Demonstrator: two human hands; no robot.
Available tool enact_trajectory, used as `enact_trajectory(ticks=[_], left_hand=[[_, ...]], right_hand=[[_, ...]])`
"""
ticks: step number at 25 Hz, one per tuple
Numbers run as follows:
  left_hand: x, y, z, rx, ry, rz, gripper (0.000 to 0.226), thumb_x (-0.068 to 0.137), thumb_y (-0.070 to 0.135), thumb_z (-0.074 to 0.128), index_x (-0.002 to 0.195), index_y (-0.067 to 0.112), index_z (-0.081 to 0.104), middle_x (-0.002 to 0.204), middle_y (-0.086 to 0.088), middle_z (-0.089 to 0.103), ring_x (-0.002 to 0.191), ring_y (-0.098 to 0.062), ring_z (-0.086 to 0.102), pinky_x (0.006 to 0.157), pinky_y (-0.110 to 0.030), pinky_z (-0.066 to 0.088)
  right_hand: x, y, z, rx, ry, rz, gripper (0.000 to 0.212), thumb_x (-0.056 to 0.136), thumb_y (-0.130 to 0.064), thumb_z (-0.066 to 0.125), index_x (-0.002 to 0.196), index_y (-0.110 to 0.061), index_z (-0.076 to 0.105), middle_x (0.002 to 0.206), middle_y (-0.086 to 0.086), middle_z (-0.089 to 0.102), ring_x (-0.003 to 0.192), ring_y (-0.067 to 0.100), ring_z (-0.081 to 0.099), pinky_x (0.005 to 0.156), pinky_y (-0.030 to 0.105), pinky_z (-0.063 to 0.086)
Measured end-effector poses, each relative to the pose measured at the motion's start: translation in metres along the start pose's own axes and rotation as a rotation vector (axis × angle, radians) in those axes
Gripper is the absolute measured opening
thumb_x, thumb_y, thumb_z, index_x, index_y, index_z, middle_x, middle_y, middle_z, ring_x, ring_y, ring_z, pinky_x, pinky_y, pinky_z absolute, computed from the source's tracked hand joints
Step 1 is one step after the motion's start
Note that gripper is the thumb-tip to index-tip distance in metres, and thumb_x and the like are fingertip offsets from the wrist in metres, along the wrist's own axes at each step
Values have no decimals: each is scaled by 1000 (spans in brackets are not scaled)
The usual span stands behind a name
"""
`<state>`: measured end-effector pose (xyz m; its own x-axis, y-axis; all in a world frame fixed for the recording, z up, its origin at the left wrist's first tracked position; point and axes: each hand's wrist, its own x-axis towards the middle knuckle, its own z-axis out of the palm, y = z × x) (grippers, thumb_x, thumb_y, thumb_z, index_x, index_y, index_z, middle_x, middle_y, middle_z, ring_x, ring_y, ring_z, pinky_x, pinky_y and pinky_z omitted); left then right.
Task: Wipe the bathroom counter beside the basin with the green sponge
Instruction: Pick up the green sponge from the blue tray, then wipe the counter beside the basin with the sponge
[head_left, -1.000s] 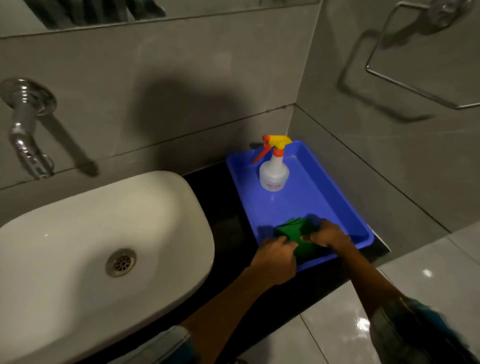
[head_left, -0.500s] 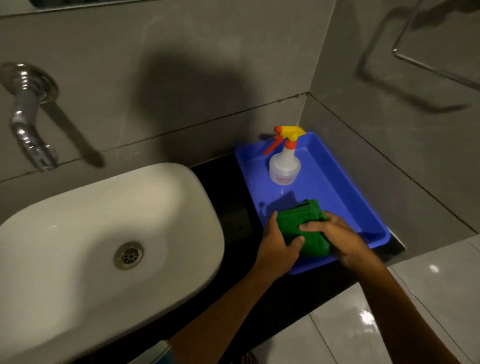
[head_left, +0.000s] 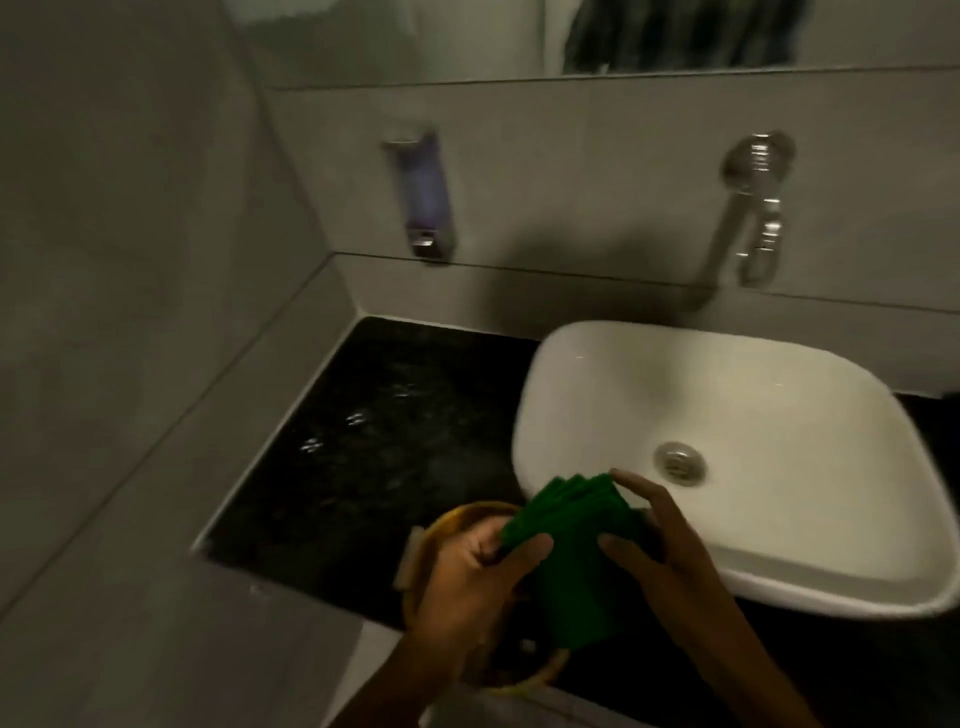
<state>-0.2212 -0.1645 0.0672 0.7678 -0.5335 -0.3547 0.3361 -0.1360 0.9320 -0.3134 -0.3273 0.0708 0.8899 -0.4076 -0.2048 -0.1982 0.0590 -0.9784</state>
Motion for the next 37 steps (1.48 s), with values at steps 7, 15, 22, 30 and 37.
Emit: enact_trajectory(ticks=[7,15,22,30,37], left_hand=[[21,-80,-239,196,438,-110,35,73,48,71,102,33,61,107,-7,70,94,-19,67,85,-44,56],[34,-150,-340,1111,467,98,61,94,50,25,144,17,32,154,-9,30,142,-25,26,111,-45,33],[23,-175,-376,1190,329,101,67,94,57,19,146,15,25,156,-2,21,145,-8,-1,114,-29,20],[14,-187,-387,1217,355,40,55,98,37,24,140,4,32,160,-1,-6,136,-27,38,112,-29,17],[16,-178,-374,1205,377,84,69,95,54,17,148,10,15,157,-10,19,145,-20,16,113,-28,16]], right_hand=[[97,58,255,-614,-202,-186,25,88,-9,58,100,-28,47,103,6,54,86,17,56,72,27,43],[123,142,349,-1366,-250,-421,64,90,-60,30,144,-26,34,155,10,30,146,21,-8,114,51,6],[222,126,342,-1271,0,-136,60,91,-56,26,147,-40,12,161,12,-1,147,30,-7,116,61,1],[168,142,434,-1352,-451,-660,54,87,-53,39,140,-41,37,148,6,44,139,33,35,109,58,24],[199,138,332,-1291,-25,-111,63,86,-57,15,146,-40,20,161,7,8,147,28,-4,115,59,3]])
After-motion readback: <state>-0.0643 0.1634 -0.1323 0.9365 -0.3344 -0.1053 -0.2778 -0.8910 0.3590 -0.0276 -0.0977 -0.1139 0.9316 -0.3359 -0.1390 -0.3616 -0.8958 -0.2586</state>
